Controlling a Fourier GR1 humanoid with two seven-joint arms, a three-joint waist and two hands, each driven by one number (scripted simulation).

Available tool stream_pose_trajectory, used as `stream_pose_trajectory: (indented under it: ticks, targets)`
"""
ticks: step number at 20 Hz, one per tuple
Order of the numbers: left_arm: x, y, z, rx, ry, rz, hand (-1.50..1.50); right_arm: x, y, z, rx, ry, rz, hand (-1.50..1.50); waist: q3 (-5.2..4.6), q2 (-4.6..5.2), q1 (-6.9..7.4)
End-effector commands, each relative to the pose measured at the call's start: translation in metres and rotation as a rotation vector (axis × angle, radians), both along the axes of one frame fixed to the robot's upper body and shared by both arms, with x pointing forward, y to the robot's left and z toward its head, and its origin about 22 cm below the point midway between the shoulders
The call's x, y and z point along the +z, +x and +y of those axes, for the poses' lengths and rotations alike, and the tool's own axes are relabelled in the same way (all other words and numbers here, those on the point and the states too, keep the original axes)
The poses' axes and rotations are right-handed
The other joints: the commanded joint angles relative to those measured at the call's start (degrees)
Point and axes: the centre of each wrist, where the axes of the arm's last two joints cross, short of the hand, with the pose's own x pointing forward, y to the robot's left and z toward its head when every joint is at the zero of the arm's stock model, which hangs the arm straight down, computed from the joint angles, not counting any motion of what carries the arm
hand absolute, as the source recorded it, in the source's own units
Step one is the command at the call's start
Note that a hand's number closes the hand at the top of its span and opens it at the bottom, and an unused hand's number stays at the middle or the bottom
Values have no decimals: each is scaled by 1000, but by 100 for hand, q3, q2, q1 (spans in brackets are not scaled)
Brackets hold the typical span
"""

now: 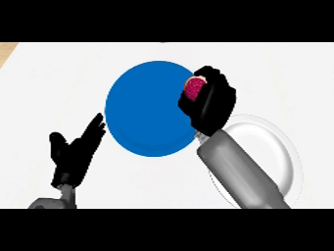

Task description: Pick the cupcake from the plate and place it in the plate

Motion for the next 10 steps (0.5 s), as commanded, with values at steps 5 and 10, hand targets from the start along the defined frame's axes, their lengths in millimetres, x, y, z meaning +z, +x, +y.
stream_pose_trajectory:
  ticks: [5, 10]
  targets:
    - [-9, 0, -6, -32, 1, 32, 0, -39, 20, -9, -75, 232, 288, -150, -17, 84, 147]
    - [-19, 0, -8, -20, 13, 29, 0, -45, 20, -3, 42, 314, 126, -150, -16, 74, 88]
